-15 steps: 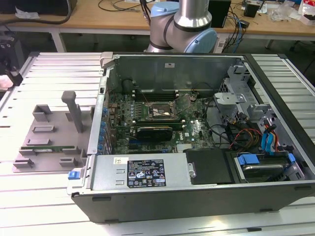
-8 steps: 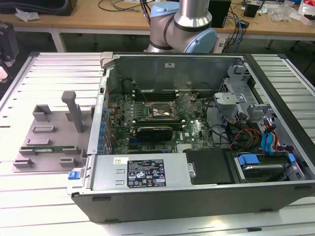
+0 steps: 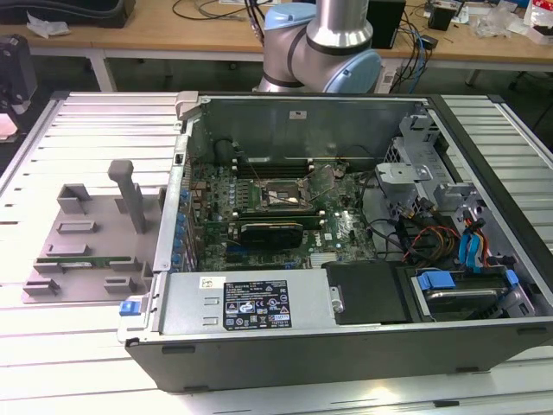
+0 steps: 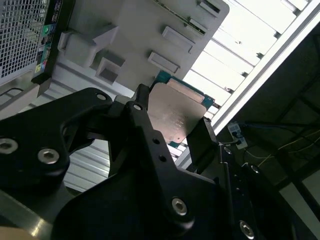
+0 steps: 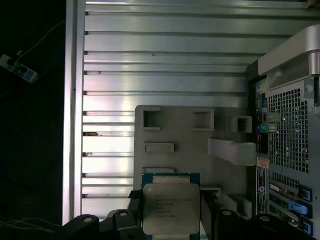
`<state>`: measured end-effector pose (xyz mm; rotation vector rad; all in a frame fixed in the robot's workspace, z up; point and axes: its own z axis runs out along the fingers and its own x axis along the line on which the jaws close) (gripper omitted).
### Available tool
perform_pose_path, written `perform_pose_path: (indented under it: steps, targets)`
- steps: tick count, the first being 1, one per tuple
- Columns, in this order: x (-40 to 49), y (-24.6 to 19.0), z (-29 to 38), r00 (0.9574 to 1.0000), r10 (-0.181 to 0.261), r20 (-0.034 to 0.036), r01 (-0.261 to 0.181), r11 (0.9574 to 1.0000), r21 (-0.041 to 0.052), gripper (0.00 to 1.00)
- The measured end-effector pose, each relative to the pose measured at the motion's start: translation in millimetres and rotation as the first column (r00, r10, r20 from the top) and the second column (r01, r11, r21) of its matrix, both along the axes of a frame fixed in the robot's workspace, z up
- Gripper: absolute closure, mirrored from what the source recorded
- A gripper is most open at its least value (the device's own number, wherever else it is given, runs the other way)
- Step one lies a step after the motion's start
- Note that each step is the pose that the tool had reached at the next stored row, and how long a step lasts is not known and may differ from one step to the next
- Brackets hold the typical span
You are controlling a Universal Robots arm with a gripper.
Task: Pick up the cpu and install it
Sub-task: 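Pick up the cpu and move it towards the insertion slot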
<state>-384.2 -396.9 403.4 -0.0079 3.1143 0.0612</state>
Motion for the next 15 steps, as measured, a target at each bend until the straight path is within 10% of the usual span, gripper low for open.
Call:
perform_pose_path:
  steps: [15]
  targets:
    - [57.3, 0.0, 0.0, 1.0000, 0.000, 0.0000, 0.000, 1.0000, 0.0000, 0.45]
